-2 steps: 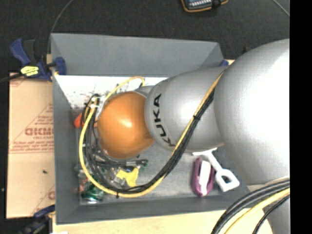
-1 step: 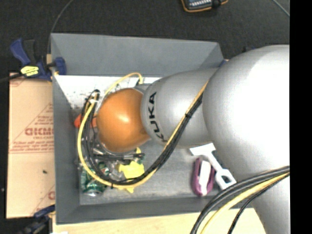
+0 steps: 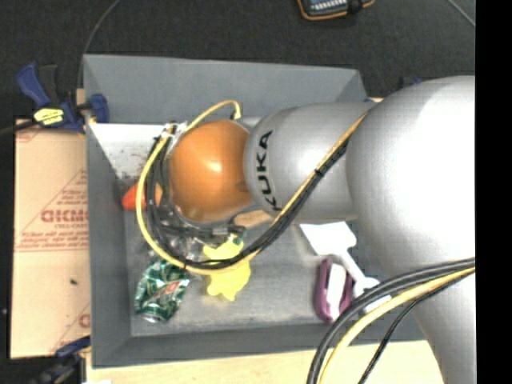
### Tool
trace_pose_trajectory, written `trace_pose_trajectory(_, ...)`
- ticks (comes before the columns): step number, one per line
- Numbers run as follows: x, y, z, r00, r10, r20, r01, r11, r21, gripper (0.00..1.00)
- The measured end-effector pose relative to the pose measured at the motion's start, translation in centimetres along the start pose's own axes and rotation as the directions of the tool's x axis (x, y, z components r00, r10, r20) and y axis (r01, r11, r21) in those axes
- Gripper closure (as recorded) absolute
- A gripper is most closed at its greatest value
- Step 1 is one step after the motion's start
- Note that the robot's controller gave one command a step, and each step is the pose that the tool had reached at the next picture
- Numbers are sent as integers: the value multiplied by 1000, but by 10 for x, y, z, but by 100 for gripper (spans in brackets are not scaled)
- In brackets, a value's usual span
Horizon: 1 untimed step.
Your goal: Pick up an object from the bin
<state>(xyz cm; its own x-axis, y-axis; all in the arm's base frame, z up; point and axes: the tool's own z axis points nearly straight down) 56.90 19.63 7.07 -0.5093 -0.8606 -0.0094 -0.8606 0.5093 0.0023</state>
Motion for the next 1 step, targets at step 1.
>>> trace_pose_trajectory(1, 0, 0, 0, 1000, 1, 0, -1, 1000, 0, 100)
